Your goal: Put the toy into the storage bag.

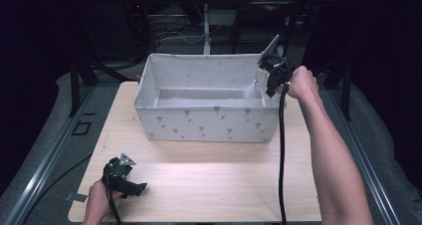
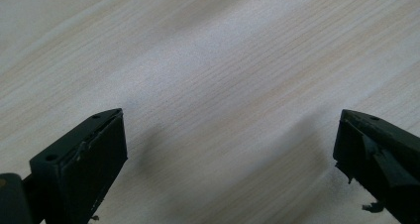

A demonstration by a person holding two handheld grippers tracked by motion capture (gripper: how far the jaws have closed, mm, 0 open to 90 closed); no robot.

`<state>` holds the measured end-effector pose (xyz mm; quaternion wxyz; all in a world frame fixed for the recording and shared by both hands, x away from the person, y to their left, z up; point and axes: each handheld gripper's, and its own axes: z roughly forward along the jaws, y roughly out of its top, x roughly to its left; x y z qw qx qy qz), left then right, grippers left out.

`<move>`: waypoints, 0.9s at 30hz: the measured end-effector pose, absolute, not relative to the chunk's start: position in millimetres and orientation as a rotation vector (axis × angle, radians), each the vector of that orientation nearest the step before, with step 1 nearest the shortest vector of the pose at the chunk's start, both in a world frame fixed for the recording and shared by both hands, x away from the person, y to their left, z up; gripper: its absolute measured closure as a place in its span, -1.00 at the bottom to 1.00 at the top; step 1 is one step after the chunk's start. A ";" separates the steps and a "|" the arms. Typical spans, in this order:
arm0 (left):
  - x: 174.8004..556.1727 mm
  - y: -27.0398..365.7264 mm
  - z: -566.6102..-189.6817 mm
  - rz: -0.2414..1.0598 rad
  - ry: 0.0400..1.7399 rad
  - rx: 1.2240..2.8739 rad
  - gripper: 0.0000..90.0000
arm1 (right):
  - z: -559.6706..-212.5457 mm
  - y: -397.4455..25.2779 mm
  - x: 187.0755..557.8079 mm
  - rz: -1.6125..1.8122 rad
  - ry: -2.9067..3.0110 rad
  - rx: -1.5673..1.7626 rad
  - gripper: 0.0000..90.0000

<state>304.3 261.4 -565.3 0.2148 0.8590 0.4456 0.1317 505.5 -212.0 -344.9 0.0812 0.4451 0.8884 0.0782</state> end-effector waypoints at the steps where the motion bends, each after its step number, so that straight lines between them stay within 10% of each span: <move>1: 304.3 261.4 -565.3 0.365 1.236 2.382 -0.99 | -347.8 -212.5 505.4 0.226 2.660 1.330 0.95; 27: 304.6 260.1 -566.0 0.365 1.227 2.391 -0.99 | -374.4 -222.6 502.9 0.228 2.688 1.424 0.81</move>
